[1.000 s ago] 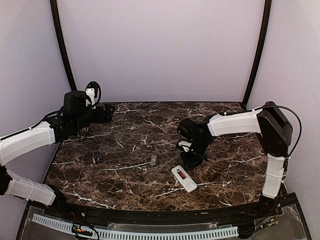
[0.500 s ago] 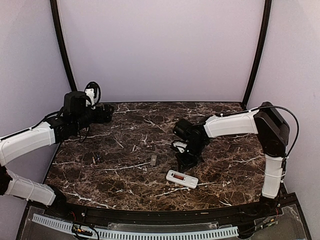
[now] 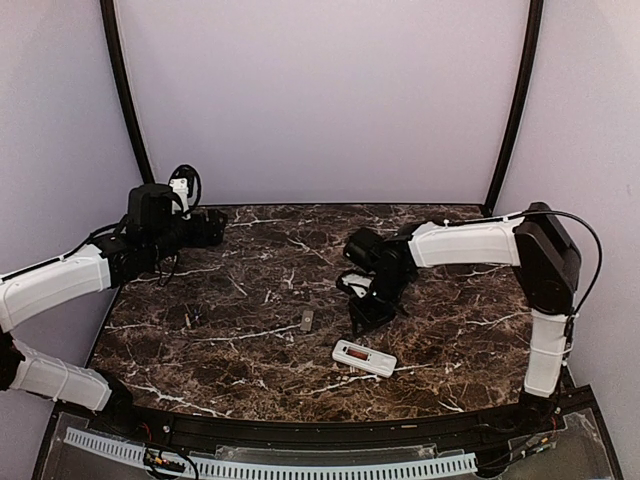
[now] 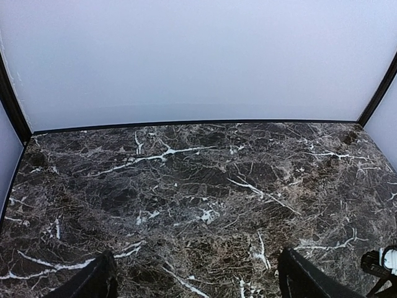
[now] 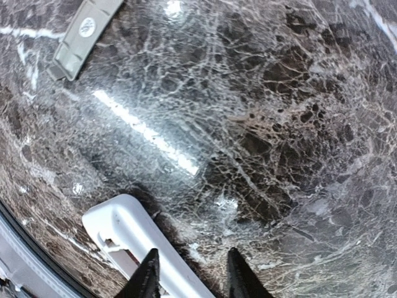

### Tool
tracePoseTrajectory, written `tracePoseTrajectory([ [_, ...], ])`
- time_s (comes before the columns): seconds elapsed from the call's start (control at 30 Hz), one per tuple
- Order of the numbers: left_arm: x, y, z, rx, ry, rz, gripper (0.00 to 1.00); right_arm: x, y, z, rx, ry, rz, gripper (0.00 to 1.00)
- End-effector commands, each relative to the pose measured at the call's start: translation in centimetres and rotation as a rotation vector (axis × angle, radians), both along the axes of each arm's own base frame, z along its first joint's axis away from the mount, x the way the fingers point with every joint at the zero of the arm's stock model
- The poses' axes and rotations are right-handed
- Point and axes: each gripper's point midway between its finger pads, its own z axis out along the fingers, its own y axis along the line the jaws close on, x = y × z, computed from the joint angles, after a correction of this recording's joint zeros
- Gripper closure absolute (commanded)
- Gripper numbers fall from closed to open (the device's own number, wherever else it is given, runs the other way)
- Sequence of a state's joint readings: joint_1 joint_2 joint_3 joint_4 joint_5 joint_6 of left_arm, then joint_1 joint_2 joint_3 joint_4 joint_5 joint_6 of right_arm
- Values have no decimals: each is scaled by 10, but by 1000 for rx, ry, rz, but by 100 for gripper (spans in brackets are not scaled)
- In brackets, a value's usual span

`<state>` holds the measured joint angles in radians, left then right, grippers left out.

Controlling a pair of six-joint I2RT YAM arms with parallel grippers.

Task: Load the batteries into the remote control
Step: Adjust the remote control without batteries at the center of the board.

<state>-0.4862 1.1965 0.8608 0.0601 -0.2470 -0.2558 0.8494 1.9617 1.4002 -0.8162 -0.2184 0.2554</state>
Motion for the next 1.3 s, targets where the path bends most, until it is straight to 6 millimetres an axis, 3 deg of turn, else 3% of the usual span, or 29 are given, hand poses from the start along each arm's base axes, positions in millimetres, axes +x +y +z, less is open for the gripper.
tracePoseTrajectory([
  [0.0, -1, 5, 2, 0, -19, 10, 11, -17, -2, 15, 36, 1, 67, 60],
  [0.2, 0, 6, -1, 5, -12, 12, 11, -39, -3, 3, 29, 58, 88, 56],
  [0.43, 1, 4, -2, 7, -8, 6, 11, -40, -13, 0, 4, 84, 24, 58],
  [0.6, 2, 3, -4, 5, -5, 2, 11, -34, -20, 21, 63, 88, -68, 57],
  [0.67, 2, 2, -4, 0, -4, -4, 11, -27, -30, 26, 74, 89, -132, 54],
  [0.73, 2, 1, -4, -4, -4, -8, 11, -21, -48, 18, 43, 102, -208, 54],
  [0.83, 1, 1, -3, -6, -9, -10, 11, -23, -69, -1, -44, 136, -271, 62],
  [1.03, 0, 3, 0, -1, -20, -3, 11, -31, -74, -14, -67, 166, -283, 81],
  [1.27, -1, 2, 0, -7, -23, -9, 11, -70, -56, -22, -37, 260, -219, 86],
])
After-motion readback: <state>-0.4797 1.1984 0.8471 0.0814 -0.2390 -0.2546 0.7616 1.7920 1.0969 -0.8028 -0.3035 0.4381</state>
